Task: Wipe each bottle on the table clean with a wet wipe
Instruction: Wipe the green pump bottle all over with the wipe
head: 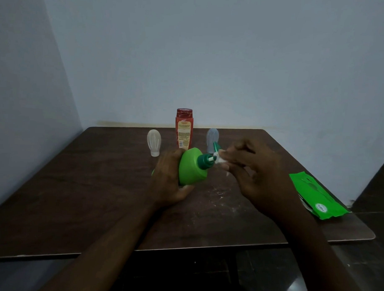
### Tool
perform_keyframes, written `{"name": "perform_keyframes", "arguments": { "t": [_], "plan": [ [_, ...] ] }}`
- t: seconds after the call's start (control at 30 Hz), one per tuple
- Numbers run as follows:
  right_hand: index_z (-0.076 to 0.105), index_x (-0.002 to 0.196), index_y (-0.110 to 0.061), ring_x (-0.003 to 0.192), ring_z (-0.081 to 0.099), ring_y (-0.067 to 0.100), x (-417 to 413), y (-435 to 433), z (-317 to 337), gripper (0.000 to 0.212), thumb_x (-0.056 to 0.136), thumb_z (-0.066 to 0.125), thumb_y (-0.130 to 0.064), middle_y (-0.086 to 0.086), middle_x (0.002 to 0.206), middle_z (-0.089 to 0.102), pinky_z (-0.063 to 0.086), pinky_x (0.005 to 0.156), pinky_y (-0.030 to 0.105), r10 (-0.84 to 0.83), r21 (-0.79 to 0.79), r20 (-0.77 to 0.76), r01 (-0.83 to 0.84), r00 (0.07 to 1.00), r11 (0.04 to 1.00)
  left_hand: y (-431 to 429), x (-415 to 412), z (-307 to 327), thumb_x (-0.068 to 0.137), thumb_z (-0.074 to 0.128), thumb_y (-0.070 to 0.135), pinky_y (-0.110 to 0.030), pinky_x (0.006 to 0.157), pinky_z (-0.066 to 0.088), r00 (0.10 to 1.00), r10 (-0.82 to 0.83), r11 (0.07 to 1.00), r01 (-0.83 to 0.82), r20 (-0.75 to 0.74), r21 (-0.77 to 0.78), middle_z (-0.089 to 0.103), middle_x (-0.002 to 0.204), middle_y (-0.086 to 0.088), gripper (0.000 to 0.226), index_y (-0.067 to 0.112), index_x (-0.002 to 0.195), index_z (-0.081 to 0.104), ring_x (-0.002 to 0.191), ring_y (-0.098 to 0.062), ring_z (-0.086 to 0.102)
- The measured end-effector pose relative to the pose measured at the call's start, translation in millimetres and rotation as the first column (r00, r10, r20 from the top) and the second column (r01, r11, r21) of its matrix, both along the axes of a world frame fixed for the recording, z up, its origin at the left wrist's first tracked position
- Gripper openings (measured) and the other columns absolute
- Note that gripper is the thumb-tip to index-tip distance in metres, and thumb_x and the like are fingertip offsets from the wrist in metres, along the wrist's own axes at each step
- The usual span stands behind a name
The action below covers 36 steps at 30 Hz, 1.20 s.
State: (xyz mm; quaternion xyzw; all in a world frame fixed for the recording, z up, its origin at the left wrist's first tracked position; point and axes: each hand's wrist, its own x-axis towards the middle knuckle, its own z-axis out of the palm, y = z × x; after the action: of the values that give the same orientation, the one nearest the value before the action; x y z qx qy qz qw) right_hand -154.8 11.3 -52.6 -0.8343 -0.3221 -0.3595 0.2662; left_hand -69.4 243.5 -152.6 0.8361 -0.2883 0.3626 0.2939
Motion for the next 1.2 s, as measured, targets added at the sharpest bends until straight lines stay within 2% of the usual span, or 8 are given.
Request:
{"name": "perform_keyframes", "arguments": {
  "t": [0.13,0.23,0.5,0.73,0.9,1.03,1.13,1.2],
  "plan": [
    [0.076,0.097,-0.011,0.076,0.059,0.013,-5,-6,-4,0.013,0.084,0.075,-0.012,-0.003,0.089,0.059,0.049,0.065,0.030,0.024,0.056,-0.007,-0.023,1.000,0.998,1,-1,0,0.070,0.082,0.037,-0.046,0.090,0.051,1.000,-0.018,0.999,0.018,-0.019,-0.038,0.054,0.124,-0.009,0.083,0.011,0.138,0.041,0.111,-0.022,0.055],
    [0.076,0.103,-0.008,0.083,0.063,0.013,-2,0,12,0.018,0.084,0.075,-0.008,0.005,0.090,0.063,0.050,0.071,0.022,0.060,0.208,0.021,-0.063,0.998,0.976,0,-2,0,0.069,0.084,0.035,-0.045,0.088,0.051,1.000,-0.014,1.000,0.014,-0.005,-0.026,0.054,0.124,-0.010,0.085,0.013,0.139,0.039,0.110,-0.022,0.055],
    [0.073,0.104,-0.006,0.078,0.053,0.009,12,16,15,0.016,0.090,0.066,-0.010,0.001,0.090,0.052,0.040,0.069,0.013,0.055,0.045,0.050,-0.057,0.997,0.997,2,4,-2,0.070,0.084,0.036,-0.048,0.085,0.050,1.000,0.000,1.000,0.000,0.015,0.000,0.056,0.122,-0.011,0.084,0.010,0.138,0.041,0.107,-0.026,0.057],
    [0.076,0.104,-0.015,0.082,0.066,0.019,40,2,-22,0.017,0.088,0.071,-0.016,0.001,0.092,0.065,0.057,0.071,0.036,0.110,0.520,-0.156,-0.013,0.982,0.854,-6,4,4,0.077,0.082,0.033,-0.028,0.089,0.052,0.991,-0.021,0.919,-0.033,-0.133,-0.393,0.051,0.122,0.008,0.079,0.029,0.138,0.032,0.109,-0.010,0.057],
    [0.075,0.102,-0.023,0.079,0.069,0.012,74,17,-52,0.018,0.086,0.071,-0.017,-0.003,0.097,0.070,0.058,0.068,0.023,0.221,0.557,-0.436,0.069,0.872,0.827,-1,13,10,0.081,0.082,0.031,-0.034,0.083,0.055,0.927,-0.176,0.673,-0.133,-0.332,-0.727,0.058,0.115,0.012,0.069,0.038,0.133,0.037,0.099,0.001,0.063],
    [0.077,0.103,-0.021,0.082,0.071,0.012,96,30,-68,0.021,0.084,0.073,-0.011,-0.003,0.098,0.075,0.057,0.072,0.021,0.313,0.629,-0.507,0.097,0.803,0.771,12,33,10,0.078,0.079,0.037,-0.046,0.102,0.049,0.818,-0.523,0.280,-0.102,-0.241,-0.955,0.058,0.133,-0.009,0.069,0.034,0.138,0.045,0.120,-0.021,0.059],
    [0.077,0.103,-0.016,0.093,0.071,0.010,104,38,-80,0.022,0.083,0.073,-0.007,-0.005,0.101,0.076,0.058,0.081,0.028,0.354,0.647,-0.539,0.107,0.764,0.755,18,37,11,0.084,0.073,0.038,-0.041,0.087,0.053,0.708,-0.695,0.026,-0.152,-0.127,-0.988,0.054,0.104,-0.012,0.077,0.024,0.150,0.035,0.092,-0.021,0.056],
    [0.076,0.102,-0.012,0.093,0.072,0.010,102,43,-86,0.022,0.082,0.073,-0.004,-0.005,0.100,0.076,0.057,0.080,0.026,0.374,0.669,-0.518,0.091,0.769,0.738,23,40,8,0.080,0.070,0.044,-0.044,0.092,0.054,0.676,-0.731,-0.076,-0.224,-0.099,-0.972,0.053,0.109,-0.014,0.085,0.019,0.153,0.032,0.094,-0.022,0.058]
  ]
}}
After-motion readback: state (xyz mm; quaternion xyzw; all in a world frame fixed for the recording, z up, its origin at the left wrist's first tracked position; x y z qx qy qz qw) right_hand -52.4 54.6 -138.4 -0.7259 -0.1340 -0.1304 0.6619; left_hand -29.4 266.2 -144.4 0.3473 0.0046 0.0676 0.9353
